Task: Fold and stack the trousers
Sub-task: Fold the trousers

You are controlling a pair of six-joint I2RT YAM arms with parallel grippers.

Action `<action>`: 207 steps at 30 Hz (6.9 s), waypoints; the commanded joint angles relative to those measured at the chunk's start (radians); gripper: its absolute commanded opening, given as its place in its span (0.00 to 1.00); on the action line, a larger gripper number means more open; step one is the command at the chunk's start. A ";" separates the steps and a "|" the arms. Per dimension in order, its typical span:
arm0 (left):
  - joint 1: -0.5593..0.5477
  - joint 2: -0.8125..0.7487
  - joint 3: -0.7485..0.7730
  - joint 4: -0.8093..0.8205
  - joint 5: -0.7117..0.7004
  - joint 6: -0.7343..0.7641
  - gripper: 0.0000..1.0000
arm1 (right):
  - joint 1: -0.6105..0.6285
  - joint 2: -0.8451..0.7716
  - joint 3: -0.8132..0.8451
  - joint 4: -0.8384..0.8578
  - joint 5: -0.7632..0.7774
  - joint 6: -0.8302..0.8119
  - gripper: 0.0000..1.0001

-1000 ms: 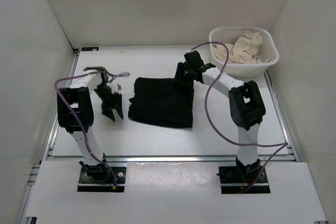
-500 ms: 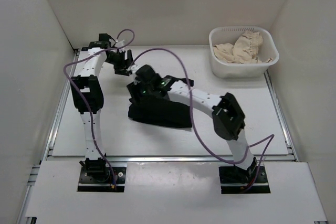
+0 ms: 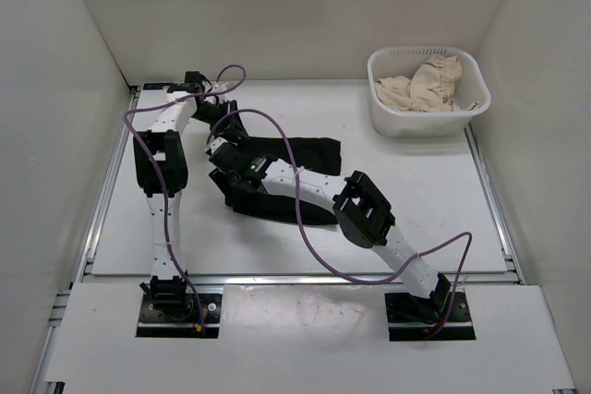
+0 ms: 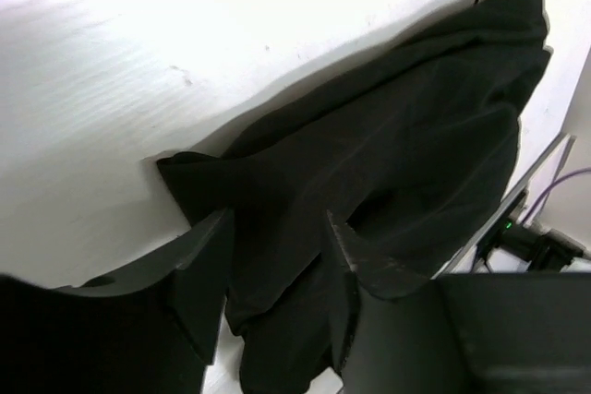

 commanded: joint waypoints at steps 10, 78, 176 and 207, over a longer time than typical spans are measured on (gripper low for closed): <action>-0.015 -0.028 -0.061 0.016 0.048 0.009 0.14 | 0.047 -0.050 -0.061 0.000 -0.019 -0.037 0.59; -0.024 -0.030 0.016 0.025 -0.316 0.009 0.14 | 0.144 -0.165 -0.122 -0.056 -0.117 -0.070 0.00; 0.058 -0.436 -0.280 -0.033 -0.406 0.009 0.92 | -0.110 -0.438 -0.361 -0.049 -0.058 0.312 0.75; 0.020 -0.096 -0.191 -0.096 -0.122 0.009 0.24 | -0.497 -0.639 -1.163 0.605 -0.731 0.498 0.44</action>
